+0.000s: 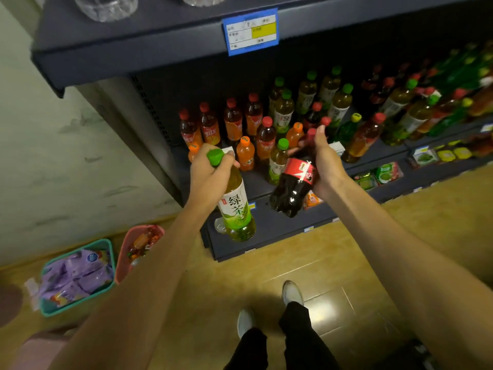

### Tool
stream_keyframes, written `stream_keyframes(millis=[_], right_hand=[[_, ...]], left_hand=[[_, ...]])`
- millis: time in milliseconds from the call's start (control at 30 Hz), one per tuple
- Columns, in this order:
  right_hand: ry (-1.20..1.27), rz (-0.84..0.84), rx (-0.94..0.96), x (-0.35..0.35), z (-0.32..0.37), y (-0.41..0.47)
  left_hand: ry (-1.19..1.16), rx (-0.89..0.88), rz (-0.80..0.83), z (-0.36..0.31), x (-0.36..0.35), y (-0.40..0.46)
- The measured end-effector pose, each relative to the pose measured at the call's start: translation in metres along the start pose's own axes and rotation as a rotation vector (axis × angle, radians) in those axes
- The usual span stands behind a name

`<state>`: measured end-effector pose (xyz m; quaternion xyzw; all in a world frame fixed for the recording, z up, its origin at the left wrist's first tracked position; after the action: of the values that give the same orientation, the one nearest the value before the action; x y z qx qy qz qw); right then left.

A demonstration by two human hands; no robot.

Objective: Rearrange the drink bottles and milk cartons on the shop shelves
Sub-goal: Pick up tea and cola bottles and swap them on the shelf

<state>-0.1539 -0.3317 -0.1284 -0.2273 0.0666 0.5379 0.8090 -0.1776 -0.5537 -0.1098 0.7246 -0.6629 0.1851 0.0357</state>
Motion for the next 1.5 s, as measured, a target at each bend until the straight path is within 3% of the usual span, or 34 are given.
stream_keyframes(millis=[167,367,800,1067,1500], right_hand=[[0.127,-0.026,-0.008,0.019,0.010,-0.037],[0.062,-0.150,0.037,0.055,0.023,-0.062],[-0.116,-0.370,0.092,0.186,0.055,-0.093],[-0.119,-0.435,0.087,0.270,0.095,-0.080],[-0.115,-0.405,0.046,0.392,0.164,-0.027]], left_hand=[[-0.059,-0.021,0.133,-0.012,-0.017,-0.022],[-0.117,-0.006,0.315,-0.025,-0.054,-0.042],[0.028,0.062,0.587,-0.043,-0.186,-0.088],[0.080,0.044,0.652,-0.073,-0.285,-0.109],[0.114,0.078,0.607,-0.113,-0.426,-0.124]])
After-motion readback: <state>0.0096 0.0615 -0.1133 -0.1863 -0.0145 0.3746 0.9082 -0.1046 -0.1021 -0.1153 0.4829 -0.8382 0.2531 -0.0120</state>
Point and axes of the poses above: each hand's wrist, its own y-axis towards the middle knuckle, its own x-axis out of the back of the hand, z = x × y, the point moved 4 cm from there along y, towards the middle knuckle, and after that the axes turned 11 degrees about x, right-handed, at the moved point
